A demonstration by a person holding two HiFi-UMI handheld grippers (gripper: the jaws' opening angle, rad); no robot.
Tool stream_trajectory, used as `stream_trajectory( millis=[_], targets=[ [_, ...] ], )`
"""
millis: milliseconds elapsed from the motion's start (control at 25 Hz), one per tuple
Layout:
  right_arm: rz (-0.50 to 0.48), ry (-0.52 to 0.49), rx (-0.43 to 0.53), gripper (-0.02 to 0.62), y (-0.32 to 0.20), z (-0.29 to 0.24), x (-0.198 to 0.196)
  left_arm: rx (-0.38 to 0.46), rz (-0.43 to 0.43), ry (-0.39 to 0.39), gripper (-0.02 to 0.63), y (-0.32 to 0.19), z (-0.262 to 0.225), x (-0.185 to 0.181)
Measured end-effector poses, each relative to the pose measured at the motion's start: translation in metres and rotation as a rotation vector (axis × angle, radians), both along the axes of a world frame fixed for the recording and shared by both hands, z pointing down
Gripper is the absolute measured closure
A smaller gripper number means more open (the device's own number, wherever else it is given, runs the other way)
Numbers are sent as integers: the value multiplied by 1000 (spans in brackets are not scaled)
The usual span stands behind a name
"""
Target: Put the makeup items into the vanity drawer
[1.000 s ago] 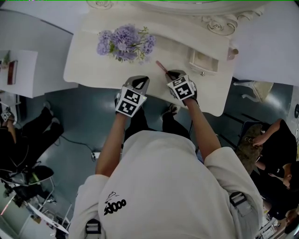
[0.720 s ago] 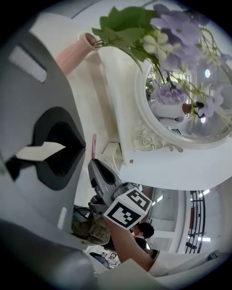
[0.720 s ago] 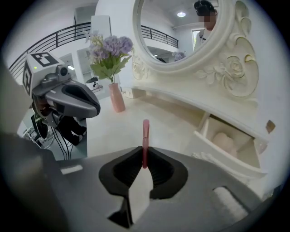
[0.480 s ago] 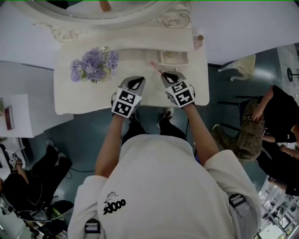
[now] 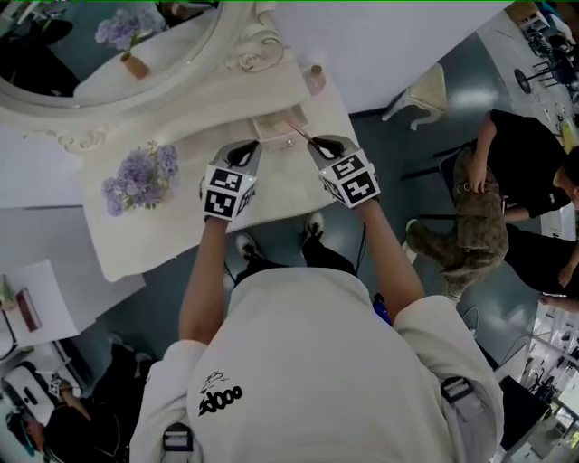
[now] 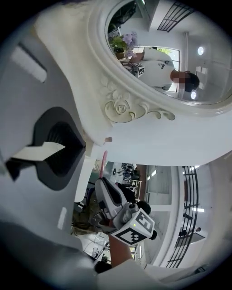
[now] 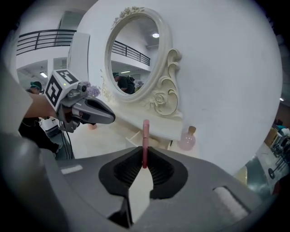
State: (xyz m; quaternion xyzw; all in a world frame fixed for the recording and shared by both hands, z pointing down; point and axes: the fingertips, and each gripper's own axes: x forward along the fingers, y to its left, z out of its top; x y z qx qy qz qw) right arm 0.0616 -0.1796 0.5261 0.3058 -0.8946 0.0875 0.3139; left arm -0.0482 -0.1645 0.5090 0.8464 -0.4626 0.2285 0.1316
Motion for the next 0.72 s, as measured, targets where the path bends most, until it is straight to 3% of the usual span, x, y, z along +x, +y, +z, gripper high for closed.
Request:
stream_trajectory(
  millis=[360,720],
  targets=[
    [-2,74,-27,557,-18,10,11,-30,23,11,589,-23,1,7],
    [-206,262,15,557,-44,34,-11,-75,16,10,589,-34,16,-1]
  ],
)
